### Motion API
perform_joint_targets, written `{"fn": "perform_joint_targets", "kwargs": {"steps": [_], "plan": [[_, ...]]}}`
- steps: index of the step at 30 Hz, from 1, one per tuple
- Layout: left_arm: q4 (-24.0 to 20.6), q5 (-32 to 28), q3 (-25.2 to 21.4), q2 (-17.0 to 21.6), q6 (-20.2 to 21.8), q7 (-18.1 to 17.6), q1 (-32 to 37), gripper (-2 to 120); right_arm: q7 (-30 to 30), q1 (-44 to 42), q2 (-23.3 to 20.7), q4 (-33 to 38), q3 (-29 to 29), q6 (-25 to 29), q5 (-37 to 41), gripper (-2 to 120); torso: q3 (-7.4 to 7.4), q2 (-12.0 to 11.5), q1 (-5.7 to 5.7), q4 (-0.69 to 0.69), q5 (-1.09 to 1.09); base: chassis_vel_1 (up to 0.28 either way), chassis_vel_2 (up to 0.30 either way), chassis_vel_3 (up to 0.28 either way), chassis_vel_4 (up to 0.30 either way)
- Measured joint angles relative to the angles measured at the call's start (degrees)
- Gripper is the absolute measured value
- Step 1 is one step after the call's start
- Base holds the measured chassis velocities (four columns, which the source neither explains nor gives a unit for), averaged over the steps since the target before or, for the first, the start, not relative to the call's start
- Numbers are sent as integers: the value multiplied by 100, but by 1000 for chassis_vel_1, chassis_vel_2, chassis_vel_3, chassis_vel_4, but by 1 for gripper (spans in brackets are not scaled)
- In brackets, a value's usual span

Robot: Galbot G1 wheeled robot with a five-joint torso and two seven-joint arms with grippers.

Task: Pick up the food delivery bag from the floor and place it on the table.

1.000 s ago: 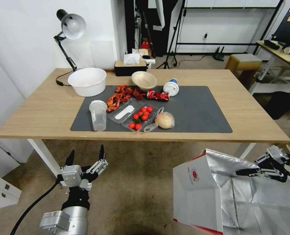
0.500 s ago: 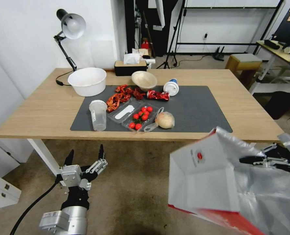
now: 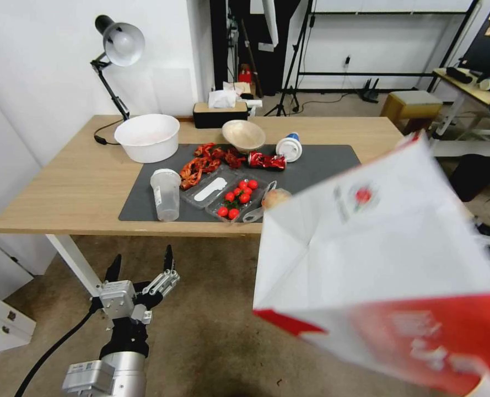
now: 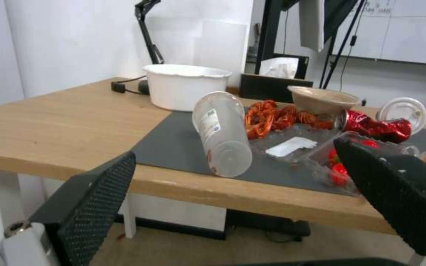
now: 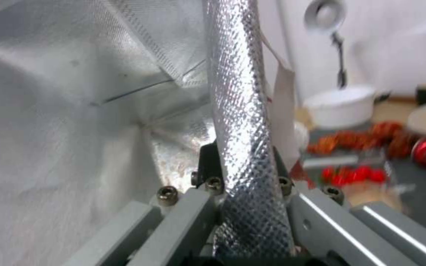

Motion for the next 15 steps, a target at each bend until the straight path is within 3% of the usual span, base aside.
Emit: {"fn": "perform_joint_targets", "kwargs": {"steps": [8, 15], "plan": [[0, 21, 2, -20, -18, -13, 18, 100, 996, 76, 223, 212, -18, 105, 953, 0, -2, -2, -1, 0, -1, 0, 0, 0, 0], [18, 19, 1, -11, -40, -39, 9, 100, 1473, 147, 281, 330, -195, 341, 1088, 0, -2, -4, -1, 0, 0, 0, 0, 0, 0]]}}
